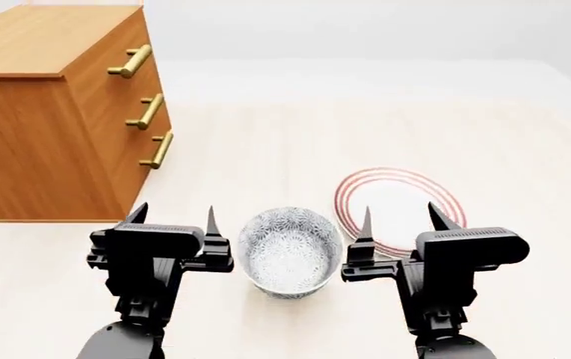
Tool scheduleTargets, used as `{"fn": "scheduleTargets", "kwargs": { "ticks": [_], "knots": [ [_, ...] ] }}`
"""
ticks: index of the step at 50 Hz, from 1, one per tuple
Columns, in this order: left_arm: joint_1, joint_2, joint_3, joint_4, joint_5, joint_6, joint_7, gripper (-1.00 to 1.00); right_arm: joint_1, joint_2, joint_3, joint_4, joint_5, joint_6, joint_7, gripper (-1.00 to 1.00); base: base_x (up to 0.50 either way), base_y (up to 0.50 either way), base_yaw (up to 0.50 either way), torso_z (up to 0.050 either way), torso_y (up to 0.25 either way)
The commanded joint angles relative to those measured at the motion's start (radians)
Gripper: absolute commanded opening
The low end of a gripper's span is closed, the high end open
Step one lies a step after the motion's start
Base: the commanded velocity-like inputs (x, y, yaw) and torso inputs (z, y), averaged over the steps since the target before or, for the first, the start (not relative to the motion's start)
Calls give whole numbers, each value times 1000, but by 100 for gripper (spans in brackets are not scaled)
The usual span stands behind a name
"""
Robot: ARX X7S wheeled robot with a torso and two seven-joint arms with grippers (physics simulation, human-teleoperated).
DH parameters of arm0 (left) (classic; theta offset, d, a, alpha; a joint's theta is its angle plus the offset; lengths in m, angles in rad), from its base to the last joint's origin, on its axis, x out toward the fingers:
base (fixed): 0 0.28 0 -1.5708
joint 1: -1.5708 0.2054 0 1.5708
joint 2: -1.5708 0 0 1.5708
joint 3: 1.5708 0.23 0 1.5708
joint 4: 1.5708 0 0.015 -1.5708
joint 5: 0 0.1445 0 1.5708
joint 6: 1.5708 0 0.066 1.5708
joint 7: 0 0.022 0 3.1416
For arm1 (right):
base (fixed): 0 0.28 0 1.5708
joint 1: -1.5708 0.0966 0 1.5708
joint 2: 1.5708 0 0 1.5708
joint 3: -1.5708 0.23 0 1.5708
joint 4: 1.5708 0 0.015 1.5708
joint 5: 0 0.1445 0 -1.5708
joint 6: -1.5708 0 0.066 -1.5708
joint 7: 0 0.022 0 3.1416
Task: Open the bottom drawer of the cabinet.
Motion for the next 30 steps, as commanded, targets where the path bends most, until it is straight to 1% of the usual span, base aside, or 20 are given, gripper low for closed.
{"fn": "scheduleTargets", "kwargs": {
  "ticks": [1, 27, 28, 29, 30],
  "knots": [
    [-6, -10, 6, -1, -7, -2, -13, 100, 5, 8, -5, -3, 9, 7, 9, 100, 500, 0, 0, 0, 0],
    [-11, -28, 19, -6, -26, 4, -30, 100, 8, 21, -20, 11, 23, -5, 31, 100, 500, 0, 0, 0, 1],
    [-11, -28, 20, -6, -26, 4, -31, 100, 2, 17, -12, 15, 43, -33, 19, 100, 500, 0, 0, 0, 0],
    [-11, -29, 20, -7, -26, 5, -32, 100, 8, 14, -11, 14, 31, 9, 40, 100, 500, 0, 0, 0, 0],
    [-11, -30, 21, -7, -26, 5, -33, 100, 7, 19, -16, 23, 31, -21, 31, 100, 0, 0, 0, 0, 0]
  ]
}}
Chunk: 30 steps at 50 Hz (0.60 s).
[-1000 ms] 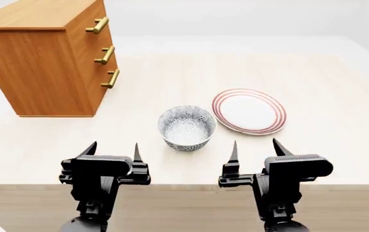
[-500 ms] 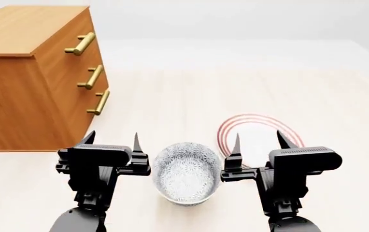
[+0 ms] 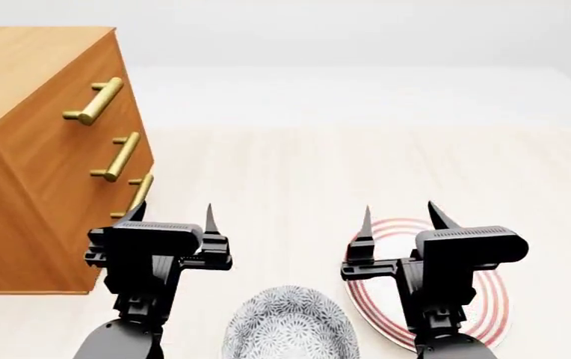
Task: Open the bottom drawer of the cabinet.
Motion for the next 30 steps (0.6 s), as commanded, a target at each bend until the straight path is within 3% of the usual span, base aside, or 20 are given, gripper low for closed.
{"fn": "scheduleTargets", "kwargs": {
  "ticks": [1, 18, 22, 23, 26, 30],
  "knots": [
    [1, -7, 6, -3, -7, 3, -9, 100, 1, 4, -4, 16, 10, -8, 8, 100, 0, 0, 0, 0, 0],
    [-3, -20, 18, 1, -23, -23, -17, 100, -10, 18, -21, 20, 11, -29, 17, 100, 0, 0, 0, 0, 0],
    [-41, -57, 99, -20, 63, -69, -28, 100, -10, 19, -22, 22, 14, -31, 20, 100, 0, 0, 0, 0, 0],
    [-59, -94, 180, -50, 169, -36, -51, 100, -10, 19, -22, 22, 14, -31, 20, 100, 0, 0, 0, 0, 0],
    [-107, -127, 285, -117, 276, -81, -49, 100, -11, 20, -24, 20, 16, -32, 21, 100, 0, 0, 0, 0, 0],
    [-149, -130, 318, -184, 300, -97, -38, 100, -14, 22, -26, 22, 19, -37, 23, 100, 0, 0, 0, 0, 0]
  ]
}}
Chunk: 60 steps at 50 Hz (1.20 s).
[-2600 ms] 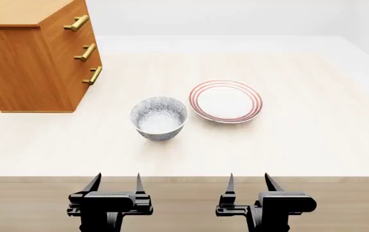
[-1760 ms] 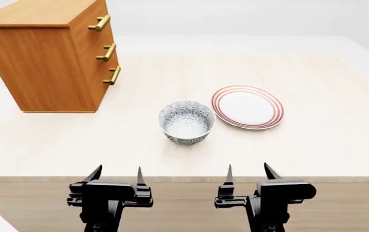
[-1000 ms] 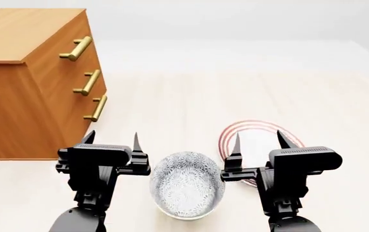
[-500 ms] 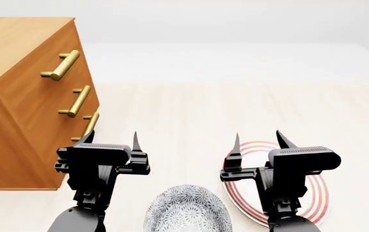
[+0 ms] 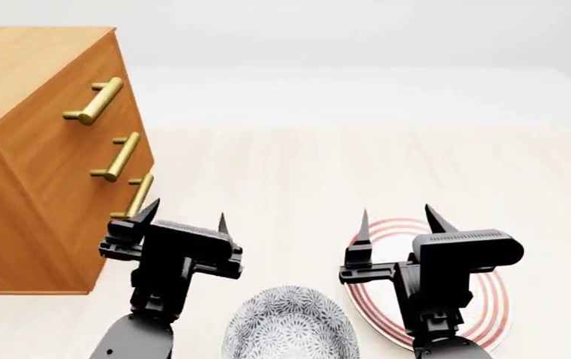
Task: Open the bottom drawer of the cabinet.
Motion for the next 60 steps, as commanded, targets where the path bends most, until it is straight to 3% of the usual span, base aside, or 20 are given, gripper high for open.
{"fn": "scheduleTargets", "kwargs": {
  "ticks": [1, 22, 60],
  "knots": [
    [-100, -57, 169, -134, 173, -48, -11, 100, -4, 5, -5, 5, 6, -9, 7, 100, 0, 0, 0, 0, 0],
    [-270, -31, 239, -499, 254, -37, -67, 100, -2, 16, -12, -5, 21, -3, 17, 100, 0, 0, 0, 0, 0],
    [-508, 25, 310, -1131, 312, 126, -190, 100, -13, 30, -22, 8, 42, -31, 38, 100, 0, 0, 0, 0, 0]
  ]
}}
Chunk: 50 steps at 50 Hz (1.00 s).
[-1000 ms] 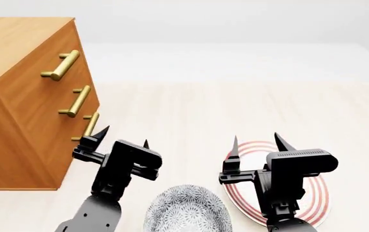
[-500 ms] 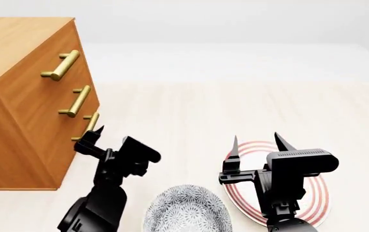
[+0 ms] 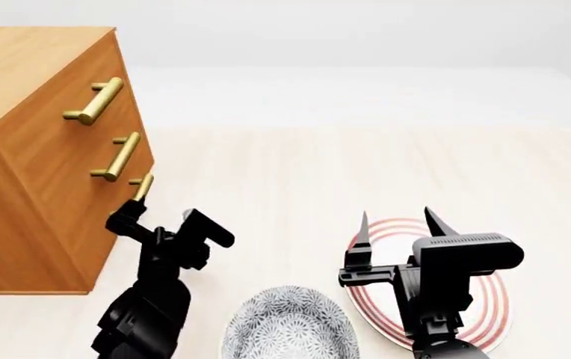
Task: Open the bottom drawer of the cabinet.
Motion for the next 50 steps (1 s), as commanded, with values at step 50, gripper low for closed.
{"fn": "scheduleTargets", "kwargs": {
  "ticks": [50],
  "knots": [
    [-303, 49, 322, -658, -238, 75, -126, 100, -12, 26, -10, -12, 30, -18, 34, 100, 0, 0, 0, 0, 0]
  ]
}}
